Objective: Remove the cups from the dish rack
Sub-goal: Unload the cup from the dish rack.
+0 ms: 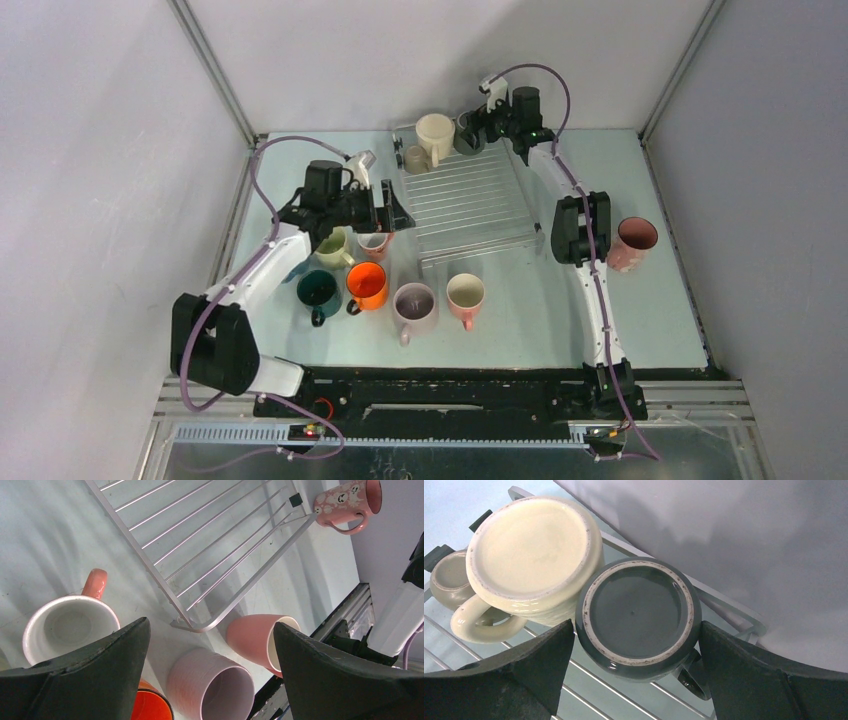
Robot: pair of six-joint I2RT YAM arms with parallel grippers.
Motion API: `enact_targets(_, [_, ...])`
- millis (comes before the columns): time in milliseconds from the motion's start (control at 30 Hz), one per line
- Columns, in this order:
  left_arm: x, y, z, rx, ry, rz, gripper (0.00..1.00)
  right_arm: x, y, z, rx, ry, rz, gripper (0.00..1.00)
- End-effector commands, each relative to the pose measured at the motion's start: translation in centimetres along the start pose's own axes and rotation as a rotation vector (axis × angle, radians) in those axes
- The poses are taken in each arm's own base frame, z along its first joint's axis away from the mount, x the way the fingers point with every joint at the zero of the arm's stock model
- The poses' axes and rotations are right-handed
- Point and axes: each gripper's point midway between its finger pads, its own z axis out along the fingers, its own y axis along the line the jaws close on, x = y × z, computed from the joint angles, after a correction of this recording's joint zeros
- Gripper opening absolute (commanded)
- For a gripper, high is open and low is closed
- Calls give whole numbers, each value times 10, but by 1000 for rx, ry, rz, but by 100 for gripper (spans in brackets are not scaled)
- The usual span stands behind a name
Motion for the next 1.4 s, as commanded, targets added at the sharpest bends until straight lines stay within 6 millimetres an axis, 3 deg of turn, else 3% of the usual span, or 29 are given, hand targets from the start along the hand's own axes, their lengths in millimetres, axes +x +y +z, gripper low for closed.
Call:
enact_targets(0, [-1, -5, 1, 27, 4, 16, 100, -23, 3, 3, -37, -82, -16, 100])
enact_targets(200, [-1, -5, 1, 27, 5, 16, 100, -26, 13, 3, -37, -80, -1, 98])
enact_targets(433, [-3, -8, -1, 33, -2, 19, 100, -51, 14, -8, 9, -102, -5, 78])
enact_targets(633, [-3, -8, -2, 35, -4, 18, 100, -53, 11, -12, 38, -86, 12, 67])
enact_targets(1100, [-4, -9, -2, 36, -7, 18, 100, -72, 3, -35, 126, -87, 52, 61])
enact_targets(1367, [-4, -9, -3, 36, -6, 16, 100, -62, 9, -47, 141, -66, 94, 61])
